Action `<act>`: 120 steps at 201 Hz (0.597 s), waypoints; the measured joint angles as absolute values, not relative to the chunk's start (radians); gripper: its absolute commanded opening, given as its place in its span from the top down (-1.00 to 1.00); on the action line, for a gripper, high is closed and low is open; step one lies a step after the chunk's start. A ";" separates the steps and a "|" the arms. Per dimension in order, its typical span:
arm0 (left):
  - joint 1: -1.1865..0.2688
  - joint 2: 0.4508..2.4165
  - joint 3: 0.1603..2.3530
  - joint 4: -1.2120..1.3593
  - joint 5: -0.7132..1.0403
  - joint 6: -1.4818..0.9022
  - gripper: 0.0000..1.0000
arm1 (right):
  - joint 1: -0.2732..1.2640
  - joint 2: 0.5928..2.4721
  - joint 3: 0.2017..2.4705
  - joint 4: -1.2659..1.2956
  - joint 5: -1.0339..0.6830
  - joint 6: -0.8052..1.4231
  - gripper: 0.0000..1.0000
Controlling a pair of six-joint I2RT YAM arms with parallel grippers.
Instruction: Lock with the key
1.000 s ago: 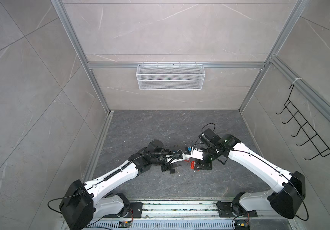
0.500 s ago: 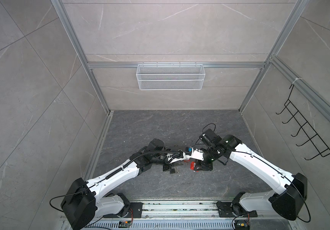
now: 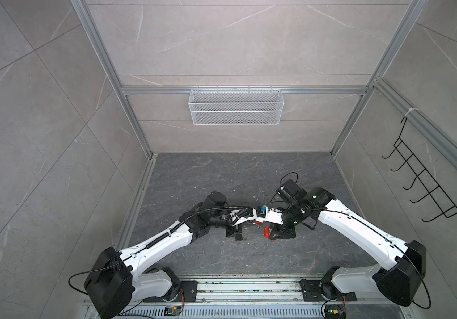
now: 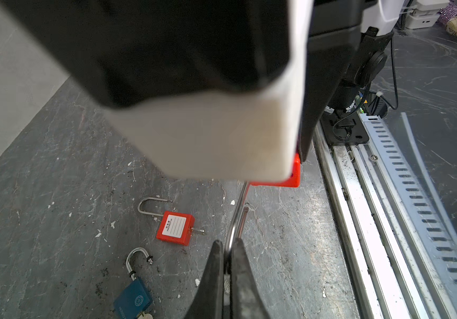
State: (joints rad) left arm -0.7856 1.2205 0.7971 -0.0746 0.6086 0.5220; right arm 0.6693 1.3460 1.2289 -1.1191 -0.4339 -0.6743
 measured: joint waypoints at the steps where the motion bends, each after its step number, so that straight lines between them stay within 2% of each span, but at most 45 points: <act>1: -0.786 1.221 0.797 -0.074 0.609 0.521 1.00 | 0.669 1.346 1.229 -1.119 -0.434 -0.674 0.63; 39: -0.786 1.216 0.797 -0.074 0.613 0.479 1.00 | 0.669 1.336 1.229 -1.119 -0.434 -0.674 0.52; 80: -0.785 1.184 0.785 -0.057 0.612 0.410 1.00 | 0.670 1.307 1.229 -1.099 -0.423 -0.692 0.00; 120: -0.785 1.154 0.751 -0.012 0.613 0.343 1.00 | 0.677 1.244 1.229 -1.032 -0.400 -0.723 -0.21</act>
